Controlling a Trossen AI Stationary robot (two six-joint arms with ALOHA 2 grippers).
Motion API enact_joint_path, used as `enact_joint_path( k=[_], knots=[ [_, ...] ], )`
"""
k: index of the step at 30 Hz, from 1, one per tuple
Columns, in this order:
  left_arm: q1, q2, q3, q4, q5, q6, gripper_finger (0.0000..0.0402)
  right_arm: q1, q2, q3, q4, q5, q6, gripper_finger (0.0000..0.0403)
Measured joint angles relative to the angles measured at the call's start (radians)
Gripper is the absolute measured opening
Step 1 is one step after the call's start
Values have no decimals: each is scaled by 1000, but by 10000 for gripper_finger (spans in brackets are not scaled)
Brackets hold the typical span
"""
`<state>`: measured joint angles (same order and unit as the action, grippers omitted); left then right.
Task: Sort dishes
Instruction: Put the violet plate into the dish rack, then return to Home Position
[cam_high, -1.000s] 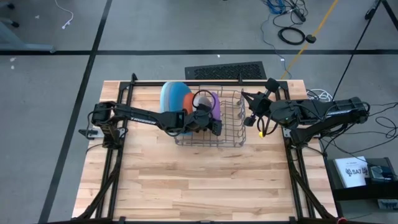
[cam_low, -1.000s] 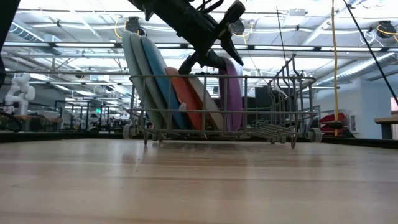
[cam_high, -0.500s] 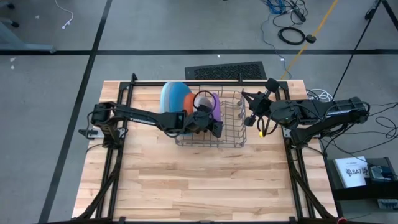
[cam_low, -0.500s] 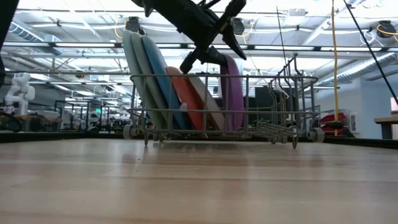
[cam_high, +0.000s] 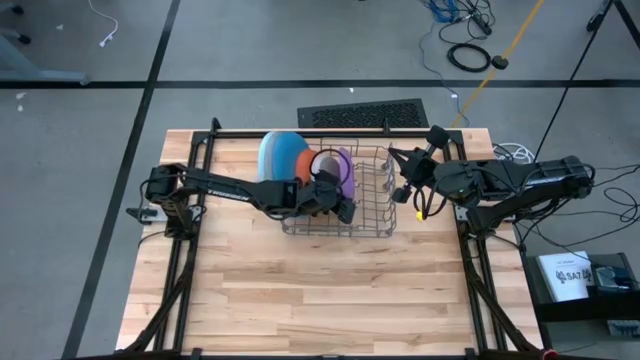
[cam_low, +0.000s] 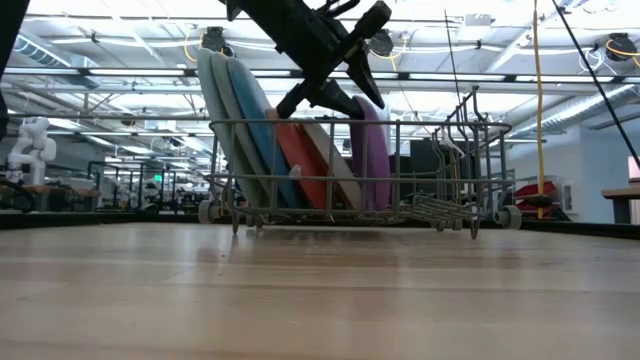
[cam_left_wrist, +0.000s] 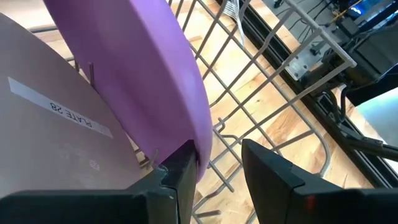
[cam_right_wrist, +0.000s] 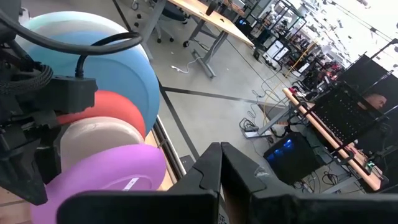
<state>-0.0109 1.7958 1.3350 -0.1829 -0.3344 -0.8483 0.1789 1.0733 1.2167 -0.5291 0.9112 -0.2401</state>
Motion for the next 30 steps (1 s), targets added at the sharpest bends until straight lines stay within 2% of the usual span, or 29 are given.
enact_joint_path(
  k=[8, 18, 24, 30],
  knots=[
    [-4, -37, 1, -26, -12, 2, 129, 0, 0, 0, 0, 0, 0, 0],
    [-42, -133, 1, -63, -86, 51, 129, 0, 0, 0, -1, 0, 12, 0],
    [-83, -217, 1, -70, -155, 140, 129, 0, 0, 0, -24, 0, 38, 0],
    [-140, -340, 1, -71, -277, 273, 129, 0, 0, 0, -34, -1, 49, 0]
  ],
)
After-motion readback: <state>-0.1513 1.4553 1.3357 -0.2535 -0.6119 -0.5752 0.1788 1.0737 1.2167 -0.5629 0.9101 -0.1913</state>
